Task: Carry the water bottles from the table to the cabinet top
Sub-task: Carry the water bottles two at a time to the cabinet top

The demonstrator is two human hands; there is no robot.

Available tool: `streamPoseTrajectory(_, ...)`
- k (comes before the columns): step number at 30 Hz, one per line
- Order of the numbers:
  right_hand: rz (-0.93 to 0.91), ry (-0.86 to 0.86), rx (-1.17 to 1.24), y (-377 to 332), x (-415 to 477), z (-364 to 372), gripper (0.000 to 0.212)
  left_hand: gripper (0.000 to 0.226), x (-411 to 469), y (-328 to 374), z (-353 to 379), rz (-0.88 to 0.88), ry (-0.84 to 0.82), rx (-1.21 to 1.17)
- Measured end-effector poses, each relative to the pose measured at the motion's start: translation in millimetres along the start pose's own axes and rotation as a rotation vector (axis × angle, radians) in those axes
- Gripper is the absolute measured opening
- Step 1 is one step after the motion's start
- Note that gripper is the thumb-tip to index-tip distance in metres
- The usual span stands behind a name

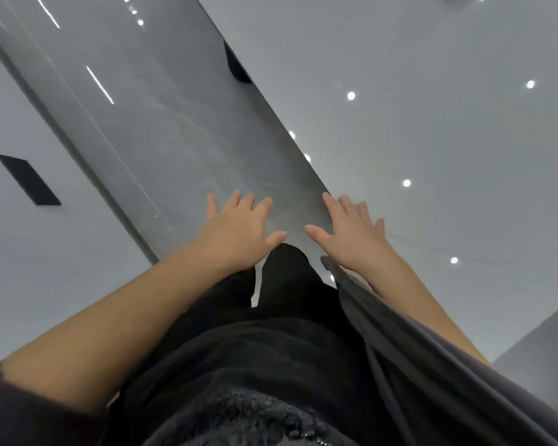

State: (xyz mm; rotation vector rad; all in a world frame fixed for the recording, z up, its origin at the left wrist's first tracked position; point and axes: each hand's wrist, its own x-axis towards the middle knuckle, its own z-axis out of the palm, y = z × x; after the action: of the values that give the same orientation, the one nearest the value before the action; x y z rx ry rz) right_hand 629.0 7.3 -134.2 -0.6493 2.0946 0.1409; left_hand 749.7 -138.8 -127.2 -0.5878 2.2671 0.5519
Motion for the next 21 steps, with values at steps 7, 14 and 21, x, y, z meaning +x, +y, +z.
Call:
streamPoseTrajectory(7, 0.09, 0.068, 0.215, -29.1, 31.6, -41.2, 0.07, 0.07, 52.5, -17.9, -75.3, 0.153, 0.0, 0.058)
streamPoseTrajectory(14, 0.228, 0.177, 0.396, -24.8, 104.7, -120.0, 0.071, 0.067, 142.4, -18.7, -159.0, 0.288, 0.104, 0.096)
streamPoseTrajectory(21, 0.342, 0.24, 0.606, -17.6, 144.3, -195.8, 0.074, 0.066, 213.2, 4.9, -228.0, 0.396, 0.051, 0.172)
